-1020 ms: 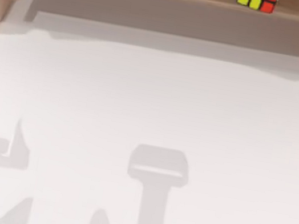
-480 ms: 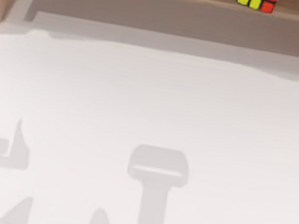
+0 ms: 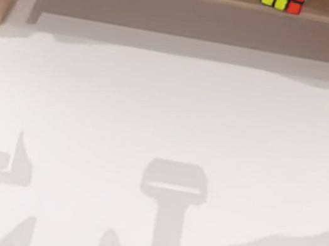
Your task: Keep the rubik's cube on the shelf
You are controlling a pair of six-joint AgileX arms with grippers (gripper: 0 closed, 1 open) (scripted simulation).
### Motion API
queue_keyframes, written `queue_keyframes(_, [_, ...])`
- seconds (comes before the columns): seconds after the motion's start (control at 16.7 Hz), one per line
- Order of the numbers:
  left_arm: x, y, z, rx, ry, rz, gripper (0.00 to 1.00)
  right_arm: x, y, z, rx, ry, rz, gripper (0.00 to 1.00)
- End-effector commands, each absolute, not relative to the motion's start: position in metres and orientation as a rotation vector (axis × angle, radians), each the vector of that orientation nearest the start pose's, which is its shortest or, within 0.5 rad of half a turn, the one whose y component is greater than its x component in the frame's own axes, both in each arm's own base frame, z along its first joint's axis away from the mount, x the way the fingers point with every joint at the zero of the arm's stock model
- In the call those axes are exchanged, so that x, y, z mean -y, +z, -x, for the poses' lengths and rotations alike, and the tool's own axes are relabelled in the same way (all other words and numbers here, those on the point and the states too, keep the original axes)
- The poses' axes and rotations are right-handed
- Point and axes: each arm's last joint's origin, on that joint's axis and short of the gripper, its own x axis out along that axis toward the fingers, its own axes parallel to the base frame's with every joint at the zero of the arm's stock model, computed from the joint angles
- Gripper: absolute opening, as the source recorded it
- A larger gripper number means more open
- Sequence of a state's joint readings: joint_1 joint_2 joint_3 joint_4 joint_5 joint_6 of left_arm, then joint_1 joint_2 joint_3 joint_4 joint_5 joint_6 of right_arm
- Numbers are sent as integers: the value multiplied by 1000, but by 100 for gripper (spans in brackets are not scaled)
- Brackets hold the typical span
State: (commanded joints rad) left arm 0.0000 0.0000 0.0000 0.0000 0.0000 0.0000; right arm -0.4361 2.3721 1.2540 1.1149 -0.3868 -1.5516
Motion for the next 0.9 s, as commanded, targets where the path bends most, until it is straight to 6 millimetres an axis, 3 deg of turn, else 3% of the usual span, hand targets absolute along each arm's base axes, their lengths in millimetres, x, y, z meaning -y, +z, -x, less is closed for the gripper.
queue_keyframes(0.24, [1,160,-106,0,0,0,100,184,88,-435,-23,-11,1560,0])
queue_keyframes(0.9, [1,160,-106,0,0,0,100,184,88,-435,-23,-11,1560,83])
